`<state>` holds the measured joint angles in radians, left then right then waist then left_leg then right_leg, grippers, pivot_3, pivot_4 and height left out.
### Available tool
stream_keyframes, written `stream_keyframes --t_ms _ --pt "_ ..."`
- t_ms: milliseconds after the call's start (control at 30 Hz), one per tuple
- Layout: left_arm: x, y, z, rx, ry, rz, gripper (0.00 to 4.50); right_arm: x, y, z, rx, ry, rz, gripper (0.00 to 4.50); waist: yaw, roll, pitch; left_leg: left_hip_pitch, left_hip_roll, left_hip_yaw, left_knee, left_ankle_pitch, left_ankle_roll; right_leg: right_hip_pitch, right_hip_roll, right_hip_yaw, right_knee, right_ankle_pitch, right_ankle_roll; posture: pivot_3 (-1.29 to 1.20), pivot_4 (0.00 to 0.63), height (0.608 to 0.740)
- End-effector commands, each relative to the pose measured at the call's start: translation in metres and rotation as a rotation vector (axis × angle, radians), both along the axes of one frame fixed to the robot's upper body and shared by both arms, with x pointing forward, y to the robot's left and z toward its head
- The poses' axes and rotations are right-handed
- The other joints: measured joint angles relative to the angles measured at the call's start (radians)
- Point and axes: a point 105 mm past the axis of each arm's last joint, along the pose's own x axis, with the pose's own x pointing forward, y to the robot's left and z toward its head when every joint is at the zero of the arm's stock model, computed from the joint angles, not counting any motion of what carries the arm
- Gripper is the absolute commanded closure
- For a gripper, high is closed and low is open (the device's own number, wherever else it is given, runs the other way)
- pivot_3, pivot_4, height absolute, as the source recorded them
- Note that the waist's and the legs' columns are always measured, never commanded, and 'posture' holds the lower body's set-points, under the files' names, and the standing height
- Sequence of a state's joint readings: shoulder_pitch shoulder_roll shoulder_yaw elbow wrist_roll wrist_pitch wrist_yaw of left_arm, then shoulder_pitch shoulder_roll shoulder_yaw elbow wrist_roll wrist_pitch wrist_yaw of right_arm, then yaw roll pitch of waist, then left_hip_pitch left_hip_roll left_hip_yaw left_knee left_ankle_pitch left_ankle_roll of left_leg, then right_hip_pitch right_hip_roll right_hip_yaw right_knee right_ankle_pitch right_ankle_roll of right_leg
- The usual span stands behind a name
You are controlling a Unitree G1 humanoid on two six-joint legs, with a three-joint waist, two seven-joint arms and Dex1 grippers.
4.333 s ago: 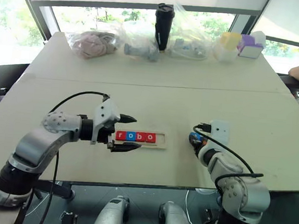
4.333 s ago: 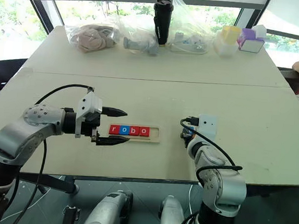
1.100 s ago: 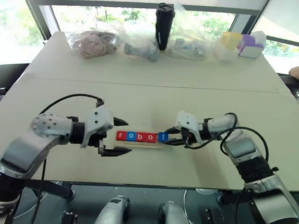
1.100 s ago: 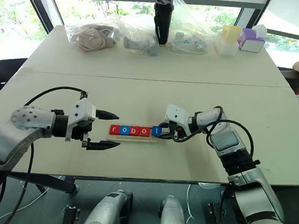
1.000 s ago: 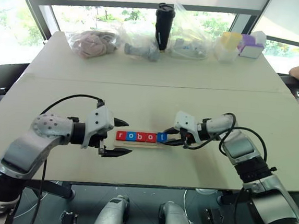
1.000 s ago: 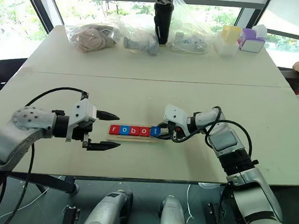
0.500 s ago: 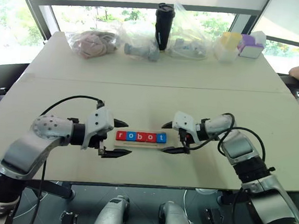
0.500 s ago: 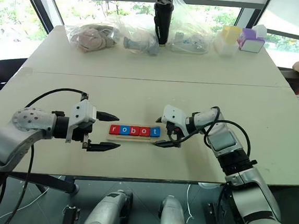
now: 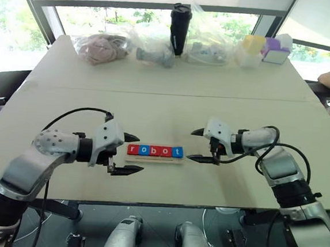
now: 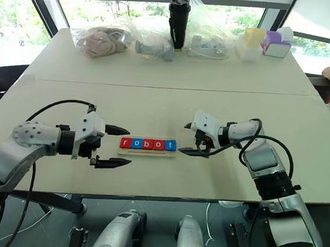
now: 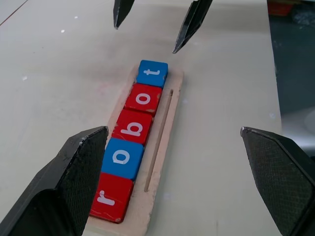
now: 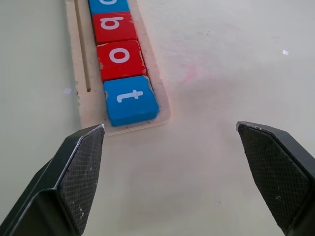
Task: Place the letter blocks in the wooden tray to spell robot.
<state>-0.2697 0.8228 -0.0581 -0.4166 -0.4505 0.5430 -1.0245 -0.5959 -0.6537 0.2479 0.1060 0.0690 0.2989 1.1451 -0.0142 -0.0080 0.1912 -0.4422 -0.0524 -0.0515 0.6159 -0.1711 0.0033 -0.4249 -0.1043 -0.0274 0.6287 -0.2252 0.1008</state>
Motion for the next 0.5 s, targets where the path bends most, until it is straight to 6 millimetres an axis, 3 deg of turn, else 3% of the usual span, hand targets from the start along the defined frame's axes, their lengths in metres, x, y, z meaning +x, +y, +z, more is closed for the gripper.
stream_keyframes --t_ms 33,500 --pt "0.000 0.000 0.014 -0.021 -0.041 -0.009 0.00 0.004 0.006 0.013 0.015 -0.084 -0.006 0.07 0.002 0.000 0.000 0.000 0.000 0.000 0.000 0.000 0.000 0.000 0.000 0.000 0.000 0.000 0.000 0.00 0.150 0.740" --pt "0.008 0.009 0.017 -0.002 -0.059 0.022 0.00 0.007 0.022 0.005 0.024 -0.099 0.006 0.07 0.003 0.000 0.000 0.000 0.000 0.000 0.000 0.000 0.000 0.000 0.000 0.000 0.000 0.000 0.000 0.00 0.150 0.740"
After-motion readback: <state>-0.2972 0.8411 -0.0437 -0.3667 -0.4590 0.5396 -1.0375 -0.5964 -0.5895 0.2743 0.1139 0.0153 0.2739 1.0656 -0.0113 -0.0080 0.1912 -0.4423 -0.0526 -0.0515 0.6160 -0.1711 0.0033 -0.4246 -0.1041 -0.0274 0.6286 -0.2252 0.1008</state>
